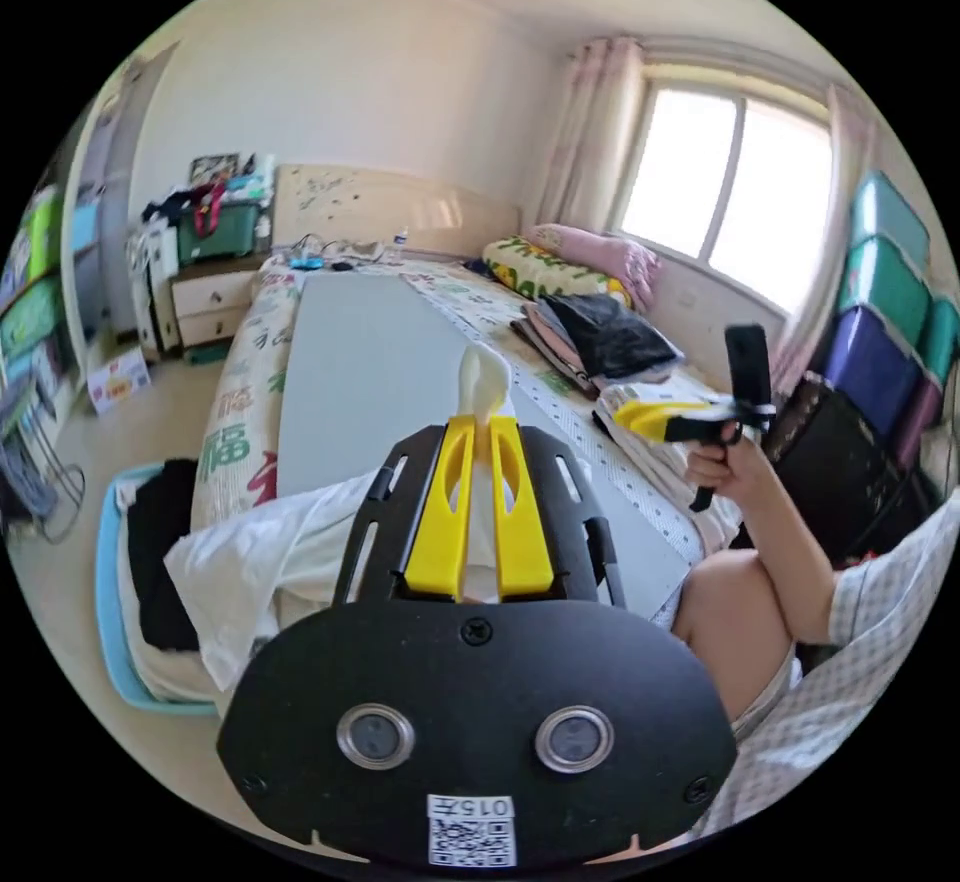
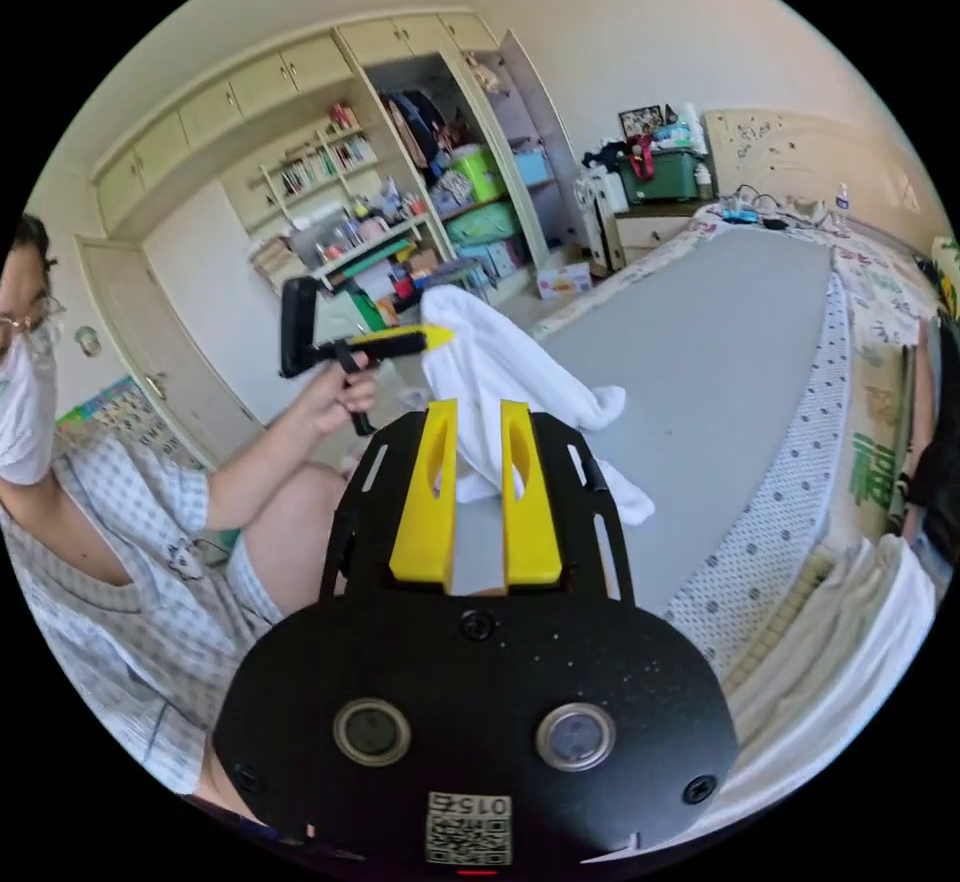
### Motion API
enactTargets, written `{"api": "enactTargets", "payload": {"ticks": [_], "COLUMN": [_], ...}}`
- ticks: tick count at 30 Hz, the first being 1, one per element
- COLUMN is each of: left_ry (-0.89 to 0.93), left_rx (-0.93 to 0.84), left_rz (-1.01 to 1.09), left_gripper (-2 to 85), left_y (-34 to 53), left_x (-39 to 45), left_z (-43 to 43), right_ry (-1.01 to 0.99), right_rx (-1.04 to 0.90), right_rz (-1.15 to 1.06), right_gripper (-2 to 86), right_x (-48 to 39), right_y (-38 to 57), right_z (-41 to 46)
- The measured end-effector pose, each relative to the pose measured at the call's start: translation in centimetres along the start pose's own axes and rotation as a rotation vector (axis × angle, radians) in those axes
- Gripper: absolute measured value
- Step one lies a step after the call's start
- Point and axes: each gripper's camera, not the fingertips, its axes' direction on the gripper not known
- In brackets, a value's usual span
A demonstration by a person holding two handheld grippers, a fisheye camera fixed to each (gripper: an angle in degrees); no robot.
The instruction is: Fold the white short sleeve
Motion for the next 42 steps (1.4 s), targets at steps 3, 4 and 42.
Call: {"api": "enactTargets", "payload": {"ticks": [3, 4, 42], "left_ry": [0.02, 0.011, -0.057], "left_rx": [-0.032, -0.05, -0.284], "left_rz": [-0.113, -0.132, 0.134], "left_gripper": [0.7, 0.7, 2.4], "left_y": [0.3, 0.4, -0.5], "left_x": [-3.3, -4.1, -5.0], "left_z": [-0.5, -0.6, 0.5], "right_ry": [0.022, -0.001, 0.456], "right_rx": [-0.119, -0.179, -0.394], "right_rz": [-0.055, -0.081, -0.405], "right_gripper": [8.2, 8.4, 8.5], "right_x": [-2.7, -3.9, -22.8], "right_y": [-3.0, -4.2, -23.6], "right_z": [1.8, 2.8, -1.5]}}
